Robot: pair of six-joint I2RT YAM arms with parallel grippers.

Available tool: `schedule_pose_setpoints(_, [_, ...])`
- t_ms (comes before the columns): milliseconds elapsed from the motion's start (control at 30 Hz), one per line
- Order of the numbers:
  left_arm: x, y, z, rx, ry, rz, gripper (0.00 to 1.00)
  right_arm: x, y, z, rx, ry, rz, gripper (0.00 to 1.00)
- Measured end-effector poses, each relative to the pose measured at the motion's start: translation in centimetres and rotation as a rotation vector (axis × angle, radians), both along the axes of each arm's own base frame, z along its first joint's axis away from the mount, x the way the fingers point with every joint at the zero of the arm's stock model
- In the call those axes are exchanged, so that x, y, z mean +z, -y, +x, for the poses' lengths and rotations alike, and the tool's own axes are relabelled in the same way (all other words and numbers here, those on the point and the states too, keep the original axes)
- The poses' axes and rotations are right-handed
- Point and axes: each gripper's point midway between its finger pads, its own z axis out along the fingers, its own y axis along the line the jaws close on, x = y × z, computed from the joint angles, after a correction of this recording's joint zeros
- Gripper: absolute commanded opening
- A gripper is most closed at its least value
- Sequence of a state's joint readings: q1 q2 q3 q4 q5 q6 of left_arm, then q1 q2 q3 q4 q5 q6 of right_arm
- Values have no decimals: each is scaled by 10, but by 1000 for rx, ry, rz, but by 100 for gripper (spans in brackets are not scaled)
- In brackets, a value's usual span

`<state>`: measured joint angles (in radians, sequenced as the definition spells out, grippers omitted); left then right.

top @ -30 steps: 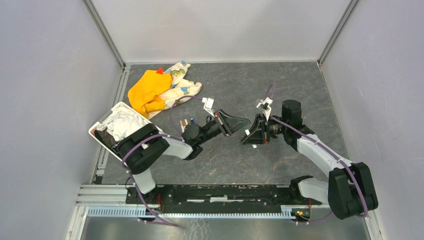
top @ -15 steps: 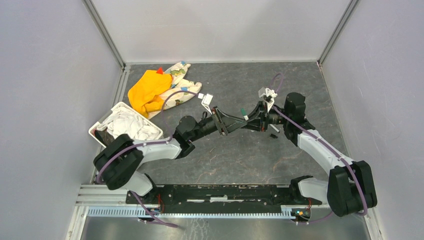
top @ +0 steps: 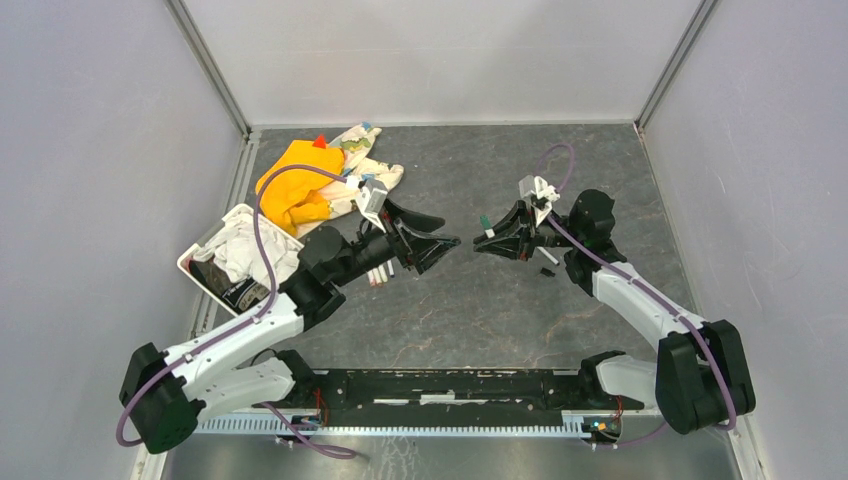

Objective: Insert the pens into the pen caps
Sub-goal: Place the pen at the center of the board.

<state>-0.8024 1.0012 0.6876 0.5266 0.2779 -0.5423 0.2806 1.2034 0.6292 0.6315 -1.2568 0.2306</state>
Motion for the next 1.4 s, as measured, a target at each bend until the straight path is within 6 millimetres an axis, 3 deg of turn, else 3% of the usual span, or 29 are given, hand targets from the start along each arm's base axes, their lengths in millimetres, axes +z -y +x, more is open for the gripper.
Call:
schedule_pose_setpoints(133, [-25, -6, 5, 43, -24, 65, 76, -4, -4, 1, -7, 3, -9, 7])
schedule_pose_setpoints(267, [-46, -16, 16, 131, -68, 129, 76, -18, -9, 22, -142, -59, -31, 10])
schedule_pose_setpoints(400, [-50, -41, 18, 240, -77, 139, 76, -55, -22, 42, -286, -212, -94, 16])
schedule_pose_setpoints(600, [-40, -75, 14, 354, -59, 90, 76, -131, -41, 42, -370, -462, -251, 20])
schedule_pose_setpoints(733, [-49, -88, 12, 397, -72, 97, 76, -163, -54, 52, -410, -594, -330, 24])
schedule_pose_setpoints(1067, [-62, -96, 9, 418, -84, 109, 76, -192, -107, 101, -469, -755, -364, 30])
schedule_pose_setpoints(1233, [-65, -99, 7, 421, -83, 106, 76, -218, -123, 93, -458, -810, -419, 30])
schedule_pose_setpoints(1400, [-67, -100, 7, 425, -85, 106, 76, -211, -131, 93, -434, -784, -419, 35])
